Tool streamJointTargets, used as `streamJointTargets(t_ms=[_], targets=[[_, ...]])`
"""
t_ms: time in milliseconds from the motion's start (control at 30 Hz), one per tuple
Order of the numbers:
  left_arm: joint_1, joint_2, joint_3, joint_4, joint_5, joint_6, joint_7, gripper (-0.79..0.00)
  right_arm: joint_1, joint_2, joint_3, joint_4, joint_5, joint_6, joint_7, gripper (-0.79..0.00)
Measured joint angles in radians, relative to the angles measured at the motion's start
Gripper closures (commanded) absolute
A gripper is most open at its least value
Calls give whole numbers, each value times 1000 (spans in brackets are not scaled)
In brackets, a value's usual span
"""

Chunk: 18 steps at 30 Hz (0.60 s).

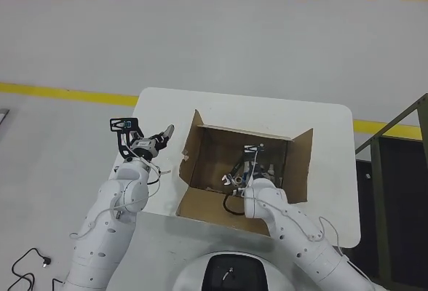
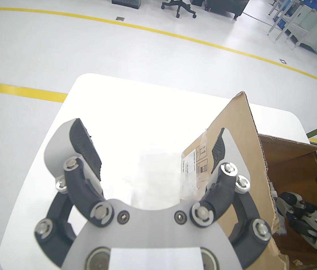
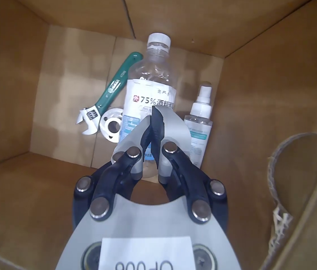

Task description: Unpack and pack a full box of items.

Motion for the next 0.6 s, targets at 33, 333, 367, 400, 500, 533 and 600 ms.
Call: streamJointTargets(t_ms=[33,333,367,400,500,533,600], targets=[[0,0,0,0,0,0,0,-785,4,-2,-6,7,-17,4,6,-225],[0,0,0,0,0,0,0,-785,24,-24,-15,27,-99,9,61,-351],[0,0,0,0,0,0,0,-785,25,-26,-14,32,-108,11,66,-394],[0,0,0,0,0,0,0,-785,25,-28,-12,39,-113,12,73,-403],[0,0,0,0,0,0,0,-785,29,-35,-8,63,-124,2,83,-453],[0,0,0,0,0,0,0,-785,30,-37,-7,69,-125,-3,86,-502],[0,0,0,0,0,0,0,-785,33,-43,-7,84,-126,-14,91,-548]])
